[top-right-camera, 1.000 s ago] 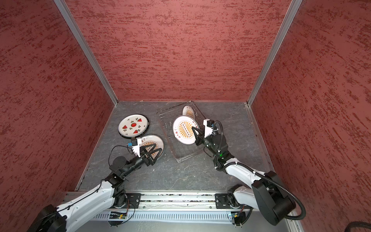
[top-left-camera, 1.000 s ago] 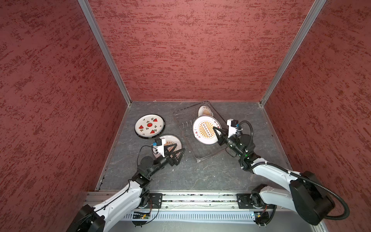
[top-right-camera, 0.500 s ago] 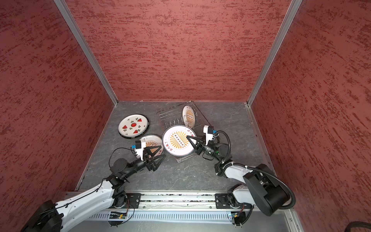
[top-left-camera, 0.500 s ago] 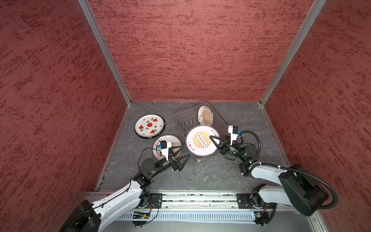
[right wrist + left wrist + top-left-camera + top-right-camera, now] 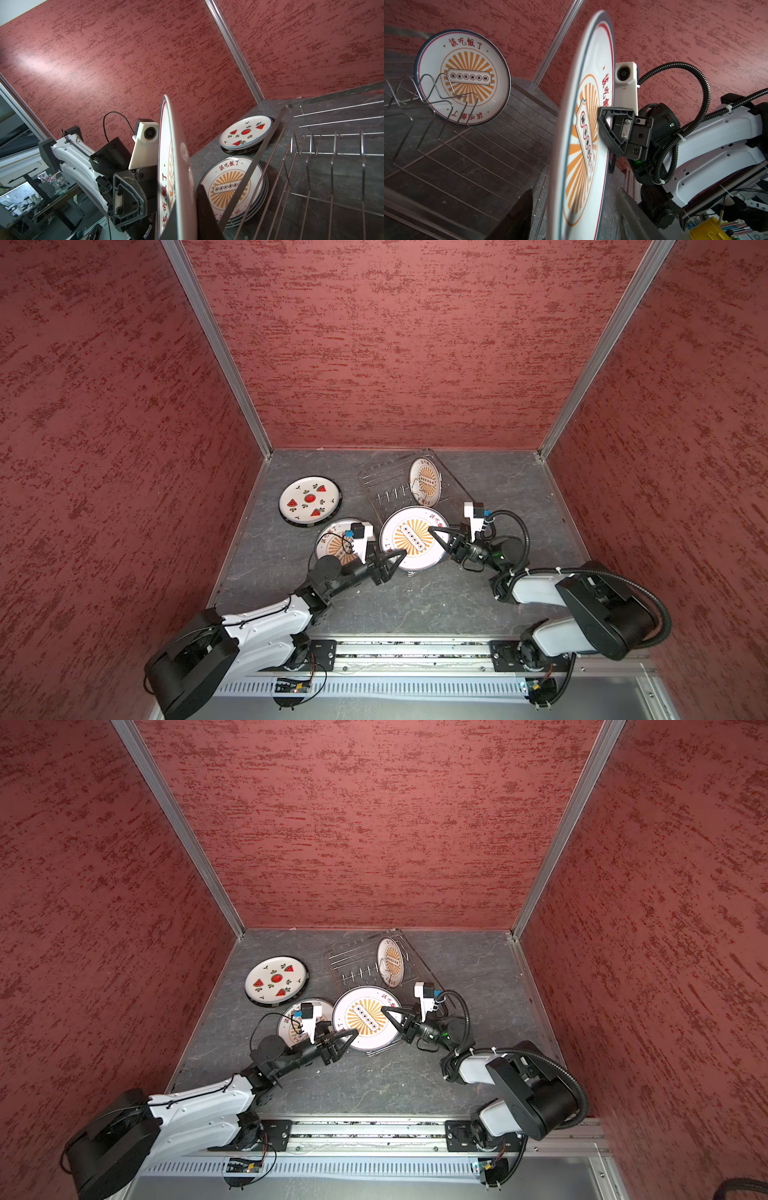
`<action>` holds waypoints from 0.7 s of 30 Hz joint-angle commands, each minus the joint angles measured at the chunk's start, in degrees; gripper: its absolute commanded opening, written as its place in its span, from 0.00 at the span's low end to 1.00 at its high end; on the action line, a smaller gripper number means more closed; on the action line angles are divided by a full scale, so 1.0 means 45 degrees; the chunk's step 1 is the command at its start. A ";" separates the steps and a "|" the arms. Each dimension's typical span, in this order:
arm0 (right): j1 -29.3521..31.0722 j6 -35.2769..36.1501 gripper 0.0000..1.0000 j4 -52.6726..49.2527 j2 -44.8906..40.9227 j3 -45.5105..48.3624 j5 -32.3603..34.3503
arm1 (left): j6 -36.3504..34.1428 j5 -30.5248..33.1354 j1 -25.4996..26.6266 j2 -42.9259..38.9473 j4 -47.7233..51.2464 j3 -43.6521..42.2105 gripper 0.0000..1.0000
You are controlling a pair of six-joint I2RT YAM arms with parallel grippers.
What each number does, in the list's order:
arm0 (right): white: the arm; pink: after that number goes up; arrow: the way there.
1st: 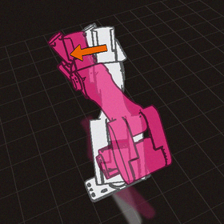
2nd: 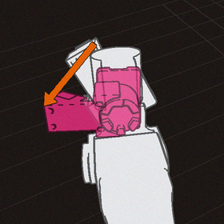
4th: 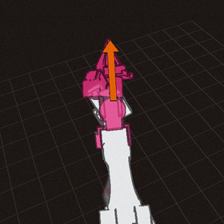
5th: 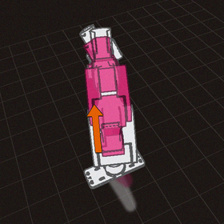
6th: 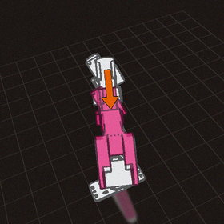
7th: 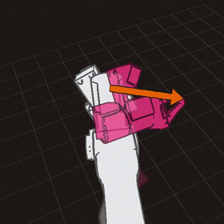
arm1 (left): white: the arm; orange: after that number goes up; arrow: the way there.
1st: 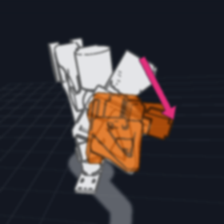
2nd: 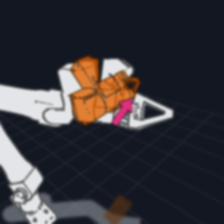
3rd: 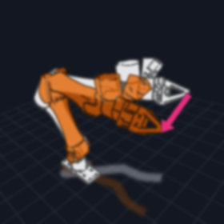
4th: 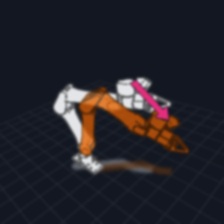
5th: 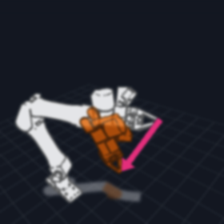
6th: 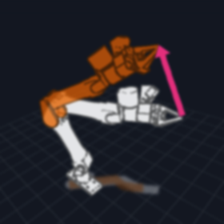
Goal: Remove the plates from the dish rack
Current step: 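Close the left gripper on the plate rim held by the right gripper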
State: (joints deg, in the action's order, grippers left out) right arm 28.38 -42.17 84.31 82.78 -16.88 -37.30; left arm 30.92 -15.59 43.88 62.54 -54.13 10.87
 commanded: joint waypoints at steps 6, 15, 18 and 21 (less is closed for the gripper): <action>-0.0018 0.0583 0.09 0.0134 -0.0218 -0.0291 0.0594 | 0.0004 -0.0073 0.0164 0.0792 -0.1052 0.0629 0.46; 0.0047 0.0661 0.09 0.0057 0.0030 -0.0505 0.0769 | 0.0359 0.0219 0.0191 0.0802 -0.1106 0.0609 0.31; 0.0079 0.0700 0.09 0.0024 0.0041 -0.0579 0.0822 | 0.0395 0.0267 0.0190 0.0636 -0.1039 0.0567 0.25; 0.0084 0.0766 0.09 -0.0092 0.0041 -0.0603 0.0886 | 0.0463 0.0282 0.0191 0.0536 -0.0882 0.0610 0.20</action>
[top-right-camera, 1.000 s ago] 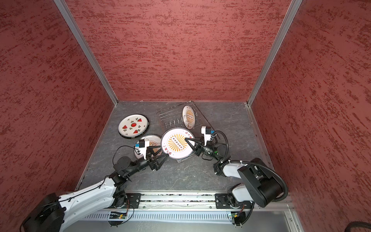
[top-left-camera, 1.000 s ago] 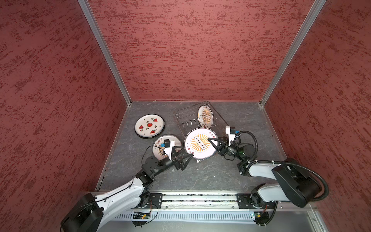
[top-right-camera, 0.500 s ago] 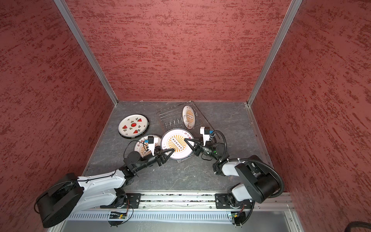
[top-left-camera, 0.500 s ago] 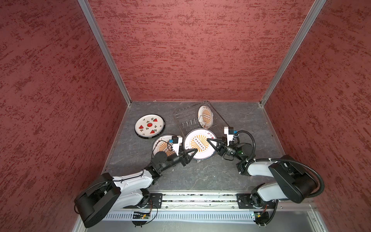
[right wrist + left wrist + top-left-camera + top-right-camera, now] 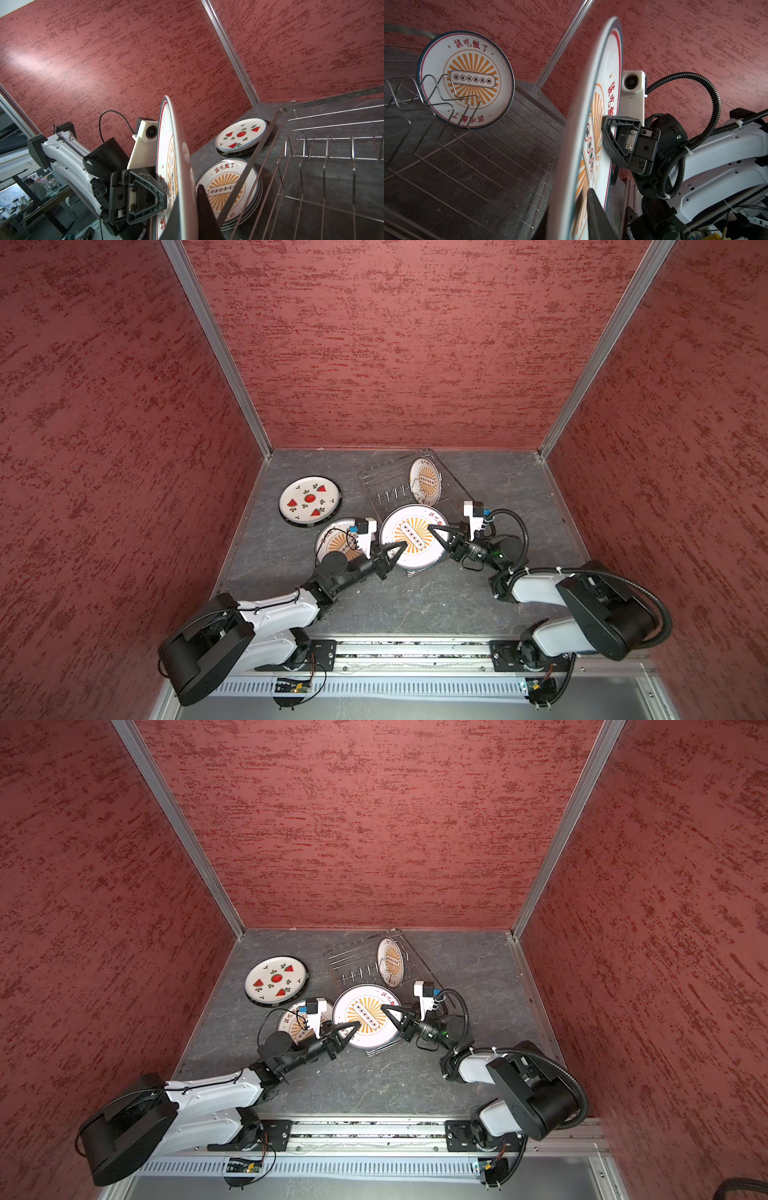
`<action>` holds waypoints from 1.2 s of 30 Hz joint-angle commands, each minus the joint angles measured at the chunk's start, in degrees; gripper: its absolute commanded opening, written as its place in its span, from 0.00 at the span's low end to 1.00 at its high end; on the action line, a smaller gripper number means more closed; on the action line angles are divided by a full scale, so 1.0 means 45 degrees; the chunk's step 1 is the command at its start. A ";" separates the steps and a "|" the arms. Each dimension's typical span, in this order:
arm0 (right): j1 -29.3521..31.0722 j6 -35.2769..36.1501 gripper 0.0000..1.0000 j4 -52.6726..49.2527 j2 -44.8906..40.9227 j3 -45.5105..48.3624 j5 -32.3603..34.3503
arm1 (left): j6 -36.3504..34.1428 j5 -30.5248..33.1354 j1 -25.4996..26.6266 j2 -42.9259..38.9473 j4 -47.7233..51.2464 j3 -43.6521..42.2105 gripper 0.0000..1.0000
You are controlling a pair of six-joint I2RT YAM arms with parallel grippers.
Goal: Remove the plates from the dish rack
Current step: 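Close the left gripper on the plate rim held by the right gripper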
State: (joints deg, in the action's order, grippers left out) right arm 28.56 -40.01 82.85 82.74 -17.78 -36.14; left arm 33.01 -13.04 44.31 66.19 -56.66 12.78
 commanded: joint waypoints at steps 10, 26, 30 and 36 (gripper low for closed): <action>0.0157 0.0623 0.11 -0.0403 -0.0151 -0.0523 0.0590 | 0.0078 -0.0268 0.0094 -0.0315 -0.0402 0.0207 0.09; 0.0373 0.1105 0.29 -0.0726 -0.0793 -0.0154 0.0714 | 0.0336 -0.0199 0.0094 -0.0332 -0.0768 0.0149 0.02; 0.0427 0.1098 0.62 -0.0748 -0.0809 -0.0150 0.0678 | 0.0348 -0.0170 0.0094 -0.0383 -0.0767 0.0125 0.01; 0.0500 0.0910 0.99 -0.0468 -0.1048 0.0173 0.1360 | 0.0339 -0.0082 0.0094 -0.0527 -0.0594 0.0098 0.01</action>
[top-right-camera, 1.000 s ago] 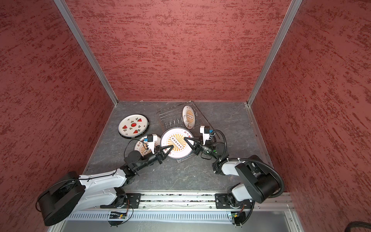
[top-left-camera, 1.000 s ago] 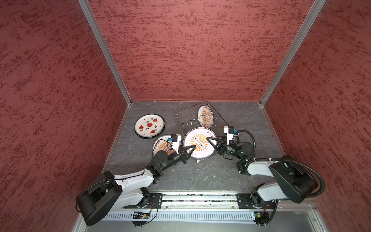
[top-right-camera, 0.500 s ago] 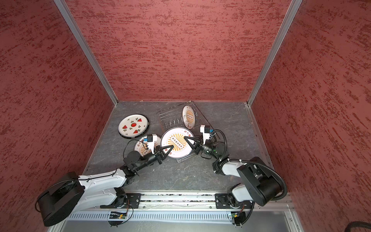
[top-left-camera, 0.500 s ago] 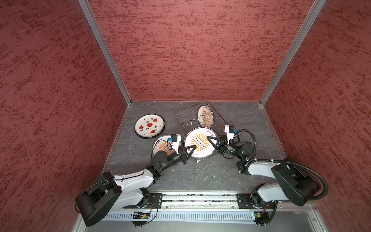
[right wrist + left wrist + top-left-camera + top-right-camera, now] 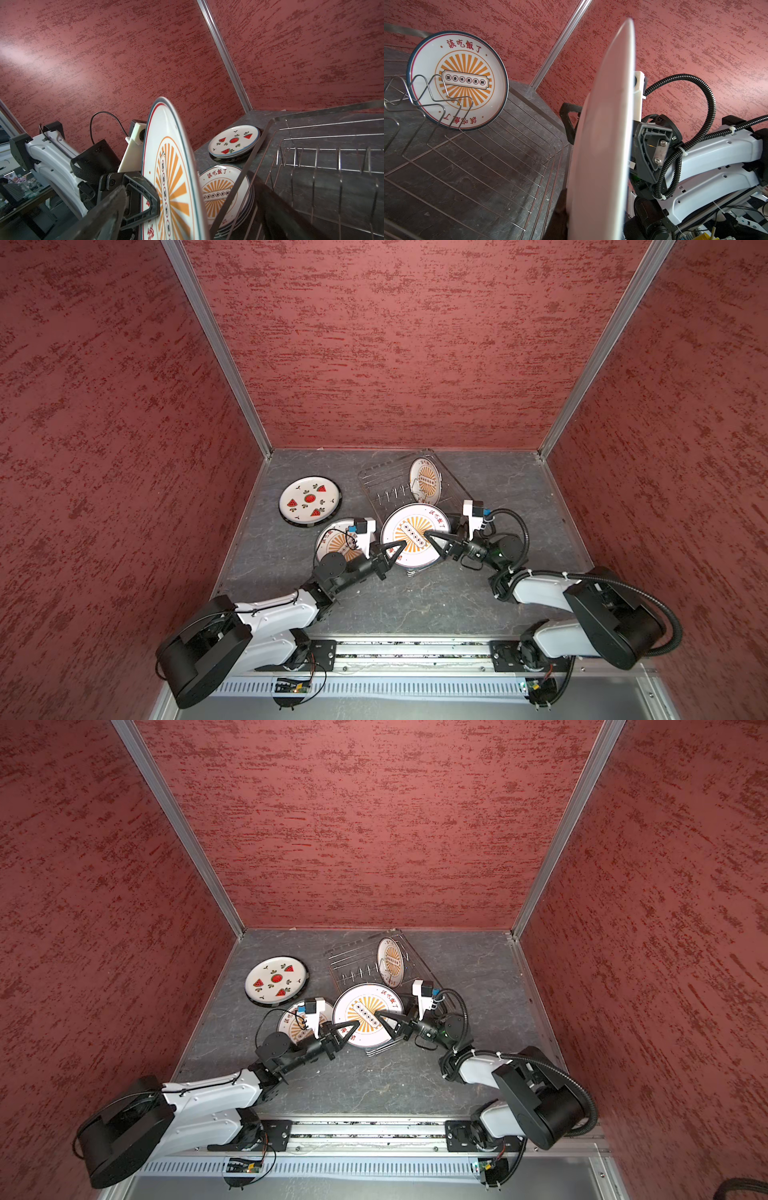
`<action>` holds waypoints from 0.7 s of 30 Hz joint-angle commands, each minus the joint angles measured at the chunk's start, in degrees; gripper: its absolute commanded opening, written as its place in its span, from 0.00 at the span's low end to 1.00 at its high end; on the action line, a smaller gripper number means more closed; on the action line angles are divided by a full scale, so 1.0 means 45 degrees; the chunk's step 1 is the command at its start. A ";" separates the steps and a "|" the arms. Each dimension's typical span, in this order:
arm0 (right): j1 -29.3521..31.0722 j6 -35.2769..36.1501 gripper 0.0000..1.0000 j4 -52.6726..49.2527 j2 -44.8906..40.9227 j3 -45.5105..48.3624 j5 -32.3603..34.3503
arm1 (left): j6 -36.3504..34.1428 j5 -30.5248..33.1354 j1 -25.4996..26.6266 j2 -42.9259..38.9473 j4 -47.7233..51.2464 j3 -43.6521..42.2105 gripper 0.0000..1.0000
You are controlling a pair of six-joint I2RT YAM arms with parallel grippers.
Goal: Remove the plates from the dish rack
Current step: 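Close the left gripper on the plate rim held by the right gripper, then carry the plate to the stack with the left while the right opens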
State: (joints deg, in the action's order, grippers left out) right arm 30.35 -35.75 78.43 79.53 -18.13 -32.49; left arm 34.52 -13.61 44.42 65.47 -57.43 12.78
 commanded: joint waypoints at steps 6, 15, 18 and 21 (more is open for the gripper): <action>0.0107 0.0060 0.99 -0.0063 -0.0741 0.0336 0.0780 | -0.0016 0.0437 -0.0004 -0.0726 0.0093 0.0061 0.00; 0.0128 0.0469 0.99 -0.0756 -0.1652 0.0792 0.1841 | 0.1536 0.0795 -0.1738 -0.2752 0.0936 -0.1003 0.00; 0.0190 0.0775 0.99 -0.1393 -0.1700 0.0543 0.1672 | 0.1666 0.1314 -0.1983 -0.4095 0.2465 -0.1094 0.00; 0.0776 0.2127 0.99 -0.2078 -0.1516 0.0159 0.1040 | 0.2391 0.2554 -0.2405 -0.5565 0.4153 -0.1462 0.00</action>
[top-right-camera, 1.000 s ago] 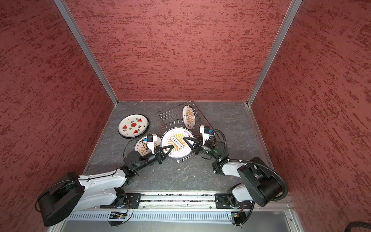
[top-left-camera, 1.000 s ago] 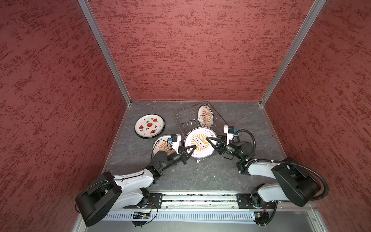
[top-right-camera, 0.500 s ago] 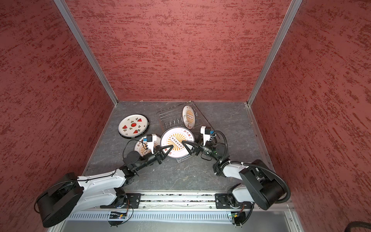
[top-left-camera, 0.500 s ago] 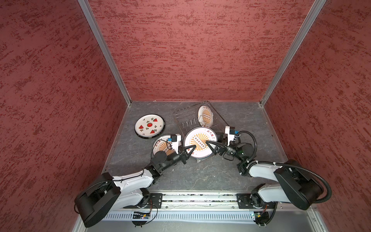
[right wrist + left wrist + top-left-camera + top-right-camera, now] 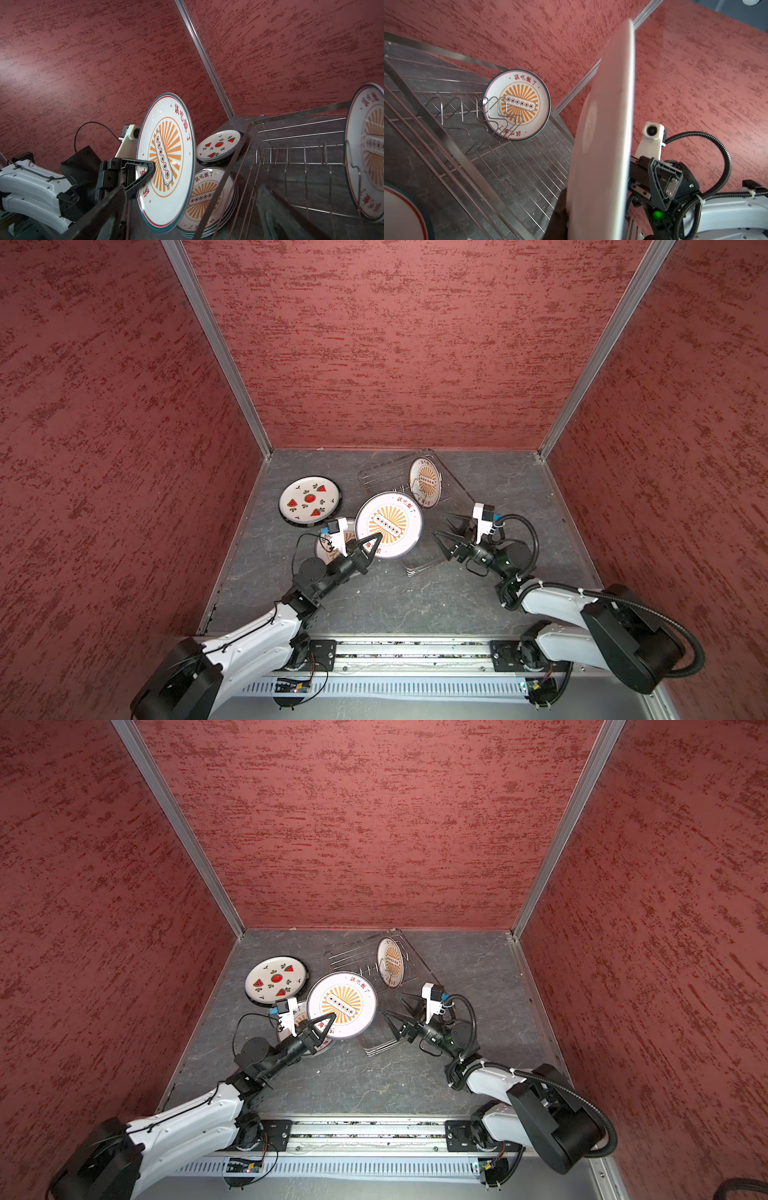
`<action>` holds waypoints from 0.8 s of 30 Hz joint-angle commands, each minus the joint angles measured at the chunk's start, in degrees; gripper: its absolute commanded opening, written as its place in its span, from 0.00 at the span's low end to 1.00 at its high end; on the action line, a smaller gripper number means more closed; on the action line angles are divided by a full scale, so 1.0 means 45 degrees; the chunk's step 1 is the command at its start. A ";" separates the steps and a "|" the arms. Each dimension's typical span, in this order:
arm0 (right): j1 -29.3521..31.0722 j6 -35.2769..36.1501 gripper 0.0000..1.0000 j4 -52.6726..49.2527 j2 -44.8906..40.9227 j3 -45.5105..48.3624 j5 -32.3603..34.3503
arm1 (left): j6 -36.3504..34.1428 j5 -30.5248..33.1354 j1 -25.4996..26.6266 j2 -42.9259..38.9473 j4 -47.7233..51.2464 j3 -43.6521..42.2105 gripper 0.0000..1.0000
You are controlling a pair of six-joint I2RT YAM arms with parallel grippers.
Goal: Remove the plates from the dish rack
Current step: 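Carry the plate to the stack with the left while the right opens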
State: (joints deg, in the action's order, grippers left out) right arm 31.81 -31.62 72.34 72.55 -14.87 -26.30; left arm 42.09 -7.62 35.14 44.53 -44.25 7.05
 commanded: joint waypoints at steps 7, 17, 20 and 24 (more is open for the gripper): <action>0.2639 0.4039 0.99 -0.4630 0.0001 -0.2153 0.3138 | 0.3166 0.1535 -0.2573 -0.4914 0.4258 -0.1514 0.00; 0.3067 0.4682 0.99 -0.5554 0.0916 -0.3131 0.4187 | 0.6048 0.1016 -0.3988 -0.7628 0.9247 -0.1409 0.00; 0.3123 0.4715 0.99 -0.5663 0.1168 -0.3376 0.3999 | 0.6494 0.0986 -0.4231 -0.7197 1.0281 -0.1048 0.00; 0.3334 0.5021 0.99 -0.6250 0.1627 -0.3865 0.3783 | 0.6865 0.0418 -0.4644 -0.5951 1.0363 -0.0725 0.00</action>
State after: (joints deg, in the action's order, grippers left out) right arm 45.91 -11.44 46.30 78.83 -29.82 -9.65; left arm 70.32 -3.29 15.51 15.53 1.23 0.82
